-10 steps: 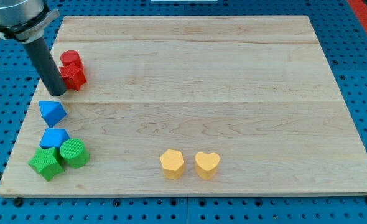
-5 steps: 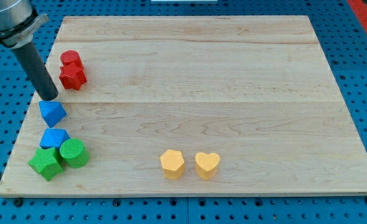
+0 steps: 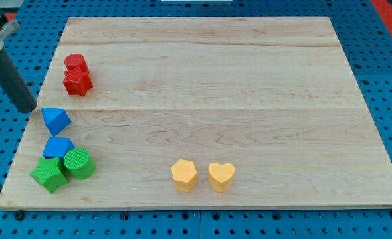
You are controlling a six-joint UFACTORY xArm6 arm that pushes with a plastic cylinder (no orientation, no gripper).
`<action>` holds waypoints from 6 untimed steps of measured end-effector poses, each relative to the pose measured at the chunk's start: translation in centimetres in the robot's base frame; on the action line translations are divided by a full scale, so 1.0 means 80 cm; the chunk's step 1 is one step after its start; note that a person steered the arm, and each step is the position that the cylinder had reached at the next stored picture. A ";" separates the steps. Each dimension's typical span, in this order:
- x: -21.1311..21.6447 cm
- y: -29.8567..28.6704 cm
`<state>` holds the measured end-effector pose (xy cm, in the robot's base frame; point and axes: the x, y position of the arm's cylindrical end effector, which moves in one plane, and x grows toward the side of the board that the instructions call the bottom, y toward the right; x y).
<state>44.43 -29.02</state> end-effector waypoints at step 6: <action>0.068 0.170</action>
